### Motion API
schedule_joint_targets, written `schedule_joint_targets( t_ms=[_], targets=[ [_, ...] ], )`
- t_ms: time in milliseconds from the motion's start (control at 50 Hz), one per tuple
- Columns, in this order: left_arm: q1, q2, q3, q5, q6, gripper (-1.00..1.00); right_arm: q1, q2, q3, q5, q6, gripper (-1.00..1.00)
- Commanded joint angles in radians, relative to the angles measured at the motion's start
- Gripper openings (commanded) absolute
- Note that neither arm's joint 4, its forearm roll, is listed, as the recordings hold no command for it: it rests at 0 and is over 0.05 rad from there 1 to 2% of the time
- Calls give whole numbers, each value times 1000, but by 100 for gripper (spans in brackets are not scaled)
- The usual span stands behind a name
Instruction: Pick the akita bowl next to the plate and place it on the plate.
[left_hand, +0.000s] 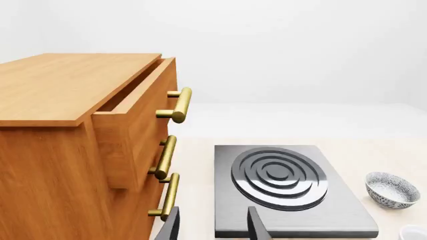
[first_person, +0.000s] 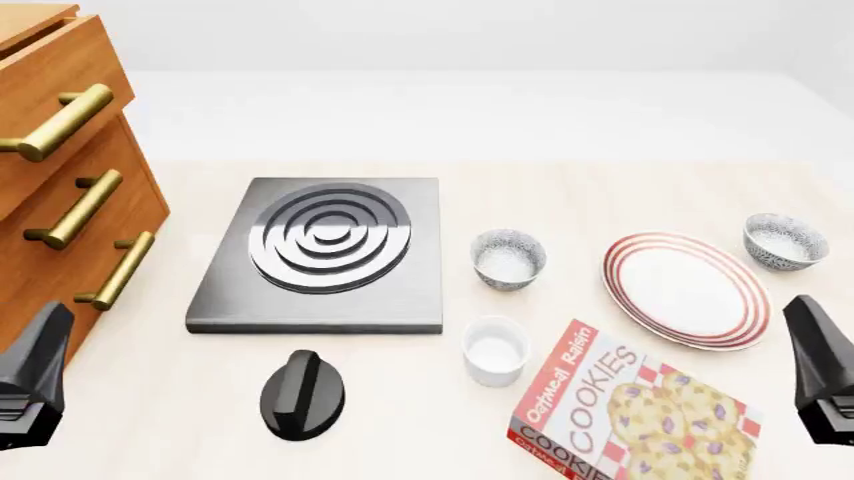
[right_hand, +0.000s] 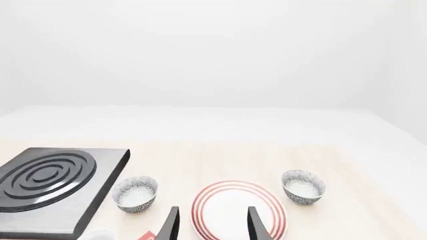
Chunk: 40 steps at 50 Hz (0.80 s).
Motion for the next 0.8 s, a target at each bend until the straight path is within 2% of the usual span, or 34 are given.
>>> schedule_joint_targets(
  t_ms=[20,220,800],
  targets=[
    [0,0,0,0,0,100,11,1,-28,11,0,100],
    [0,0,0,0,0,100,22,0,-73,32,2,100],
    [0,0,0,0,0,100,26,127,-125,-63,30,100]
  ],
)
